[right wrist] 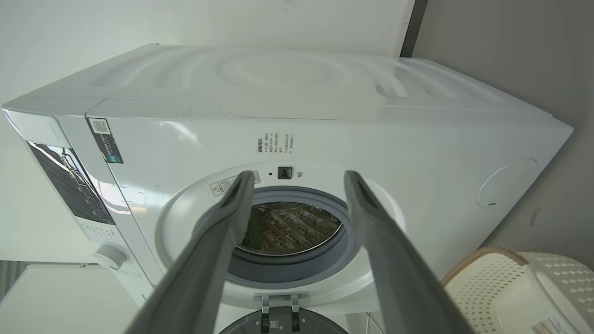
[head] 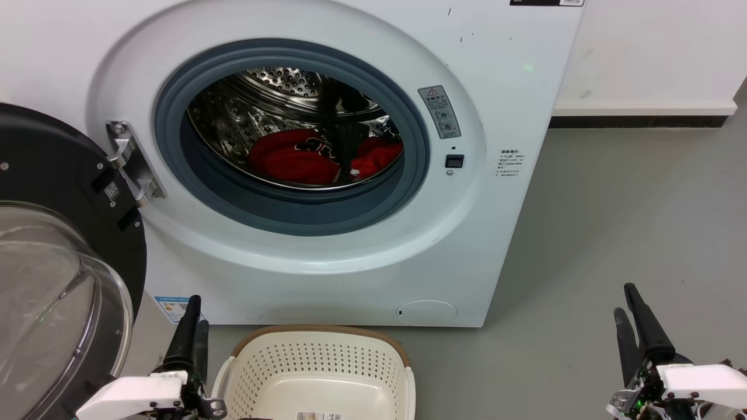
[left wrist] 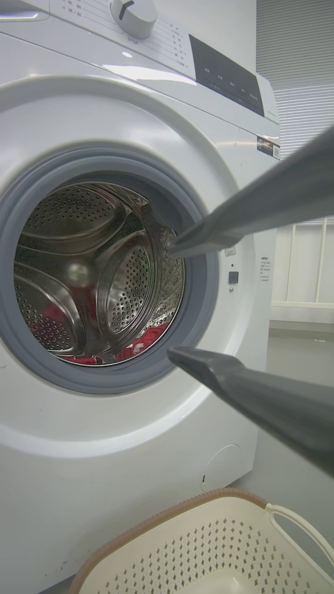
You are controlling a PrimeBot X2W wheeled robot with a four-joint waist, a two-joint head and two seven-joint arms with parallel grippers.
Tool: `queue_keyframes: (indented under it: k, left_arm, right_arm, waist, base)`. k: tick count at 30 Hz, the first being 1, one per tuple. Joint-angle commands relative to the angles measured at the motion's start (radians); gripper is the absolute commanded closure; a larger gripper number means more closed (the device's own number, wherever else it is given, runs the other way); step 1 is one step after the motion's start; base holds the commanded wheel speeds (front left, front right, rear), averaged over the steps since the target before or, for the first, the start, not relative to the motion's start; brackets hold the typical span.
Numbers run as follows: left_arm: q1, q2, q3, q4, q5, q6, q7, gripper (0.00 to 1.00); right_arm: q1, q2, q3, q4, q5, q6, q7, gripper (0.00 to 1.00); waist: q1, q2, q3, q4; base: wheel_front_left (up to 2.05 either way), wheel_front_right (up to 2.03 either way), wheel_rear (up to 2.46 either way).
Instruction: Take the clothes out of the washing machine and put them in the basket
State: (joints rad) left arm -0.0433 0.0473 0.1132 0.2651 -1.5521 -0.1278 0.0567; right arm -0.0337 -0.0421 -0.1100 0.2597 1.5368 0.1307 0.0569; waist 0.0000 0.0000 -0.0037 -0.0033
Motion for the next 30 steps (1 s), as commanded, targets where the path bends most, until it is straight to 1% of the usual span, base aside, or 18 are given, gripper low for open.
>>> queue_keyframes:
  k: [1, 4, 9, 12, 17, 23, 25, 30]
  left_arm:
    - [-0.008, 0.002, 0.012, -0.019, 0.025, -0.001, -0.012, 0.00]
    - [-0.004, 0.002, 0.029, -0.018, 0.062, -0.001, -0.026, 0.00]
    - [0.000, 0.002, 0.050, -0.038, 0.129, -0.001, -0.048, 0.00]
    - [0.001, 0.002, 0.069, -0.048, 0.165, 0.000, -0.060, 0.00]
    - [0.003, 0.002, 0.085, -0.099, 0.275, 0.016, -0.080, 0.00]
    - [0.013, 0.003, 0.065, -0.192, 0.408, 0.082, -0.102, 0.00]
    - [0.019, 0.003, 0.052, -0.221, 0.450, 0.104, -0.109, 0.00]
    - [0.029, 0.003, 0.024, -0.288, 0.538, 0.145, -0.127, 0.00]
  right_arm:
    - [-0.005, -0.004, -0.002, -0.017, -0.034, 0.000, -0.012, 0.00]
    - [-0.002, -0.004, -0.010, -0.019, -0.081, 0.000, -0.026, 0.00]
    - [-0.001, -0.005, -0.036, -0.041, -0.197, 0.000, -0.047, 0.00]
    - [0.001, -0.005, -0.046, -0.063, -0.286, 0.000, -0.060, 0.00]
    - [0.007, -0.005, -0.045, -0.116, -0.451, 0.000, -0.080, 0.00]
    - [0.010, -0.006, -0.027, -0.199, -0.654, 0.000, -0.102, 0.00]
    - [0.015, -0.006, -0.014, -0.221, -0.706, 0.000, -0.109, 0.00]
    - [0.025, -0.007, 0.015, -0.275, -0.852, 0.000, -0.127, 0.00]
  waist:
    - [0.0000, 0.0000, -0.001, 0.000]
    - [0.0000, 0.0000, -0.003, -0.002]
    - [0.0000, 0.0000, -0.005, -0.003]
    - [0.0000, 0.0000, -0.007, -0.004]
    - [0.0000, 0.0000, -0.009, -0.004]
    - [0.0000, 0.0000, -0.009, -0.005]
    - [0.0000, 0.0000, -0.010, -0.005]
    - [0.0000, 0.0000, -0.011, -0.005]
  base:
    - [0.00, 0.00, 0.00]
    - [0.00, 0.00, 0.00]
    - [0.00, 0.00, 0.00]
    - [0.00, 0.00, 0.00]
    - [0.00, 0.00, 0.00]
    - [0.00, 0.00, 0.00]
    - [0.00, 0.00, 0.00]
    - [0.00, 0.00, 0.00]
